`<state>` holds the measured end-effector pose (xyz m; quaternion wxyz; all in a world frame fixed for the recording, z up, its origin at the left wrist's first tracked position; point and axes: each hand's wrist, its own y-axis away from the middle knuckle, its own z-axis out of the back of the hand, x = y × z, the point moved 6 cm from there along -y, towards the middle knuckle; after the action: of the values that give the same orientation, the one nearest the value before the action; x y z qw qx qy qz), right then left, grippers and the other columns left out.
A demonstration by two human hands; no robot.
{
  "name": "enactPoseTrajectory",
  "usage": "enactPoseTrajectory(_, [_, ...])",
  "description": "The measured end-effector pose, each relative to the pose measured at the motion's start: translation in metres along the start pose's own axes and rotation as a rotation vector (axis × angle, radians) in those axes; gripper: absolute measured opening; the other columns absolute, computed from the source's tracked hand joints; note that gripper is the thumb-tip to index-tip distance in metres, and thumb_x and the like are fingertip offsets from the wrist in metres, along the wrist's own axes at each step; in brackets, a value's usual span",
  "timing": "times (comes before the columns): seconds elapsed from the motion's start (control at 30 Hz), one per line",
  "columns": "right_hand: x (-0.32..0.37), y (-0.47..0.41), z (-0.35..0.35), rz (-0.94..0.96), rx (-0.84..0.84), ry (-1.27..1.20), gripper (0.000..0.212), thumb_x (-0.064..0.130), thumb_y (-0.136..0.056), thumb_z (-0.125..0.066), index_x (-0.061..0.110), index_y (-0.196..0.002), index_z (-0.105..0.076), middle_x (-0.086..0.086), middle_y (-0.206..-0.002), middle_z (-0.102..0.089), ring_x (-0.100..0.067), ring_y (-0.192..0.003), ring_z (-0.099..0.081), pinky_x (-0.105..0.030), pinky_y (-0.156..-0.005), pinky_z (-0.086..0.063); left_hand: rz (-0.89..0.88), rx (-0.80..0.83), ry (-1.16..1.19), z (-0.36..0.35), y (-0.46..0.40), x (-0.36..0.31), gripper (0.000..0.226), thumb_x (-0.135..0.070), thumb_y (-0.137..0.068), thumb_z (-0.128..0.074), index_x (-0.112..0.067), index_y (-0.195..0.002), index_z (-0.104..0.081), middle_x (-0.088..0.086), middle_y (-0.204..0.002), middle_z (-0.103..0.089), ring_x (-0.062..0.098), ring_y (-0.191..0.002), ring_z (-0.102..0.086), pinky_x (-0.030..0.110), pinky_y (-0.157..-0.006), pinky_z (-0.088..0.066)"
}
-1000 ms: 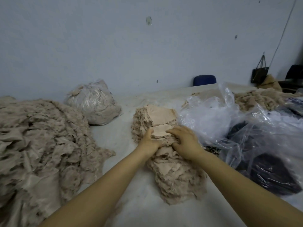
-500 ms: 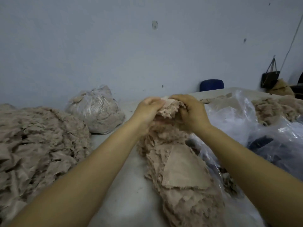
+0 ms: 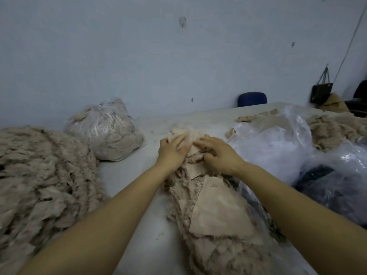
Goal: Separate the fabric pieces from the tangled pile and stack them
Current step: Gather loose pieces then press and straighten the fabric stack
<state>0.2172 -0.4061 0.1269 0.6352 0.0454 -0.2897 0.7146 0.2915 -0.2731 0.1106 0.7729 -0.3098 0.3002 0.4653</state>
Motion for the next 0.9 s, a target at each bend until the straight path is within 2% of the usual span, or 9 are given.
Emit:
enactPoseTrajectory(0.1, [-0.001, -0.004, -0.003, -0.040, 0.094, 0.066, 0.051, 0.037, -0.097, -0.048, 0.030, -0.146, -0.038, -0.001, -0.157, -0.025, -0.023, -0.145, -0.015, -0.041, -0.118, -0.015, -0.023, 0.046, -0.060, -0.006, -0.008, -0.005, 0.055, -0.050, -0.096, -0.039, -0.032, -0.147, -0.029, 0.014, -0.153, -0.011, 0.033, -0.139, -0.026, 0.037, -0.115, -0.023])
enactPoseTrajectory(0.17, [-0.009, -0.004, -0.018, -0.073, 0.208, 0.103, 0.059, 0.048, -0.096, -0.047, 0.035, -0.150, -0.027, -0.001, -0.161, -0.008, -0.023, -0.148, -0.003, -0.040, -0.120, -0.008, -0.011, 0.070, -0.148, -0.011, -0.014, 0.000, 0.057, -0.051, -0.097, -0.032, -0.028, -0.149, -0.024, 0.016, -0.155, -0.008, 0.033, -0.142, -0.018, 0.039, -0.116, -0.016])
enactPoseTrajectory(0.3, [-0.026, -0.020, -0.034, -0.110, 0.188, 0.067, 0.056, 0.050, -0.098, -0.041, 0.037, -0.150, -0.024, -0.003, -0.162, -0.004, -0.023, -0.148, 0.000, -0.039, -0.120, -0.009, 0.042, 0.081, -0.258, -0.015, -0.034, 0.017, 0.056, -0.053, -0.098, -0.022, -0.030, -0.149, -0.019, 0.011, -0.159, -0.007, 0.032, -0.145, -0.005, 0.046, -0.116, -0.012])
enactPoseTrajectory(0.43, [-0.037, -0.030, -0.056, -0.161, 0.299, 0.160, 0.056, 0.056, -0.097, -0.035, 0.042, -0.149, -0.020, 0.000, -0.162, -0.002, -0.024, -0.148, 0.000, -0.051, -0.117, -0.012, 0.116, 0.215, -0.343, -0.032, -0.042, 0.040, 0.058, -0.055, -0.098, -0.019, -0.031, -0.150, -0.014, 0.007, -0.160, -0.005, 0.031, -0.146, 0.005, 0.045, -0.117, -0.006])
enactPoseTrajectory(0.53, [-0.037, -0.028, -0.057, -0.184, 0.303, 0.115, 0.060, 0.055, -0.095, -0.042, 0.044, -0.149, -0.018, 0.001, -0.162, 0.000, -0.024, -0.148, 0.002, -0.054, -0.117, -0.011, 0.109, 0.184, -0.173, -0.033, -0.038, 0.043, 0.058, -0.052, -0.098, -0.025, -0.027, -0.150, -0.016, 0.007, -0.160, -0.006, 0.028, -0.146, 0.003, 0.039, -0.117, -0.004])
enactPoseTrajectory(0.63, [-0.024, -0.020, -0.031, -0.155, 0.229, 0.070, 0.067, 0.047, -0.092, -0.055, 0.043, -0.149, -0.020, 0.002, -0.162, -0.002, -0.025, -0.148, 0.001, -0.053, -0.117, -0.009, 0.072, 0.059, -0.001, -0.013, -0.028, 0.024, 0.063, -0.052, -0.097, -0.034, -0.023, -0.150, -0.017, 0.011, -0.159, -0.009, 0.028, -0.145, -0.011, 0.038, -0.117, -0.013])
enactPoseTrajectory(0.73, [-0.003, -0.001, 0.000, -0.104, 0.075, -0.005, 0.064, 0.042, -0.092, -0.058, 0.035, -0.149, -0.028, 0.000, -0.160, -0.016, -0.021, -0.147, -0.008, -0.041, -0.119, -0.011, 0.019, -0.113, 0.075, 0.012, -0.002, 0.004, 0.064, -0.050, -0.095, -0.041, -0.019, -0.149, -0.023, 0.011, -0.155, -0.017, 0.027, -0.140, -0.026, 0.037, -0.113, -0.024])
enactPoseTrajectory(0.8, [0.007, 0.021, 0.012, -0.121, -0.034, -0.108, 0.058, 0.046, -0.092, -0.058, 0.030, -0.144, -0.038, -0.001, -0.151, -0.036, -0.018, -0.140, -0.027, -0.032, -0.113, -0.024, 0.068, -0.229, 0.155, 0.019, 0.025, 0.005, 0.062, -0.051, -0.092, -0.045, -0.015, -0.142, -0.033, 0.012, -0.149, -0.025, 0.028, -0.133, -0.034, 0.035, -0.106, -0.030])
enactPoseTrajectory(0.9, [0.007, 0.070, 0.011, -0.311, -0.011, -0.205, 0.062, 0.056, -0.087, -0.056, 0.026, -0.140, -0.043, -0.003, -0.138, -0.050, -0.018, -0.122, -0.049, -0.028, -0.097, -0.039, 0.290, -0.125, 0.303, -0.001, 0.080, 0.022, 0.073, -0.062, -0.082, -0.054, -0.013, -0.133, -0.038, 0.012, -0.138, -0.031, 0.030, -0.124, -0.042, 0.042, -0.103, -0.039])
